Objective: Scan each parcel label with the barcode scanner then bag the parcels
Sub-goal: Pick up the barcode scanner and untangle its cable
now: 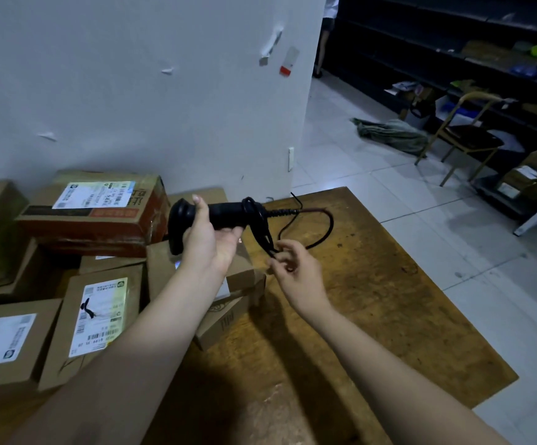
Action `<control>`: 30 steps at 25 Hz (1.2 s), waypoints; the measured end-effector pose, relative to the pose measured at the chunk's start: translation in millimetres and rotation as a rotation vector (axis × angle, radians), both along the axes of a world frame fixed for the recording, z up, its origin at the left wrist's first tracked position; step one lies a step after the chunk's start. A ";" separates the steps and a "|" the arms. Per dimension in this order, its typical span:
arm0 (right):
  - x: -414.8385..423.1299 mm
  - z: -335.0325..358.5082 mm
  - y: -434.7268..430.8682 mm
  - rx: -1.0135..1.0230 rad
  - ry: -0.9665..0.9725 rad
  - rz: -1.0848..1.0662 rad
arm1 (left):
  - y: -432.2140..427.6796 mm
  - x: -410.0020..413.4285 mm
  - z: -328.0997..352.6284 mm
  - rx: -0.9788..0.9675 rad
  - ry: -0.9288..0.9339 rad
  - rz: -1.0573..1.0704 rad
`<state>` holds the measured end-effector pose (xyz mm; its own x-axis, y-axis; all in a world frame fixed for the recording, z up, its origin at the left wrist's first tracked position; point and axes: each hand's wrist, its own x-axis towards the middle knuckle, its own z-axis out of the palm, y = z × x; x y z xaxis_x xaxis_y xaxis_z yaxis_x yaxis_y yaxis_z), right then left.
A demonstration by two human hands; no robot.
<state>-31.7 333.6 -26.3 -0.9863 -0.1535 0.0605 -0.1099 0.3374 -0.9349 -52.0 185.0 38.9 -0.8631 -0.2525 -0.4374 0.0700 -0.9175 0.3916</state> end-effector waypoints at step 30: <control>-87.9 -19.2 136.3 0.720 -0.346 -0.631 | -103.7 10.0 30.7 -0.421 -0.104 0.054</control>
<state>-119.6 469.9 -45.4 -0.8461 0.5130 -0.1447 0.5202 0.7355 -0.4340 -42.0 81.3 69.6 -0.8002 -0.4713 -0.3708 0.0541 -0.6725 0.7381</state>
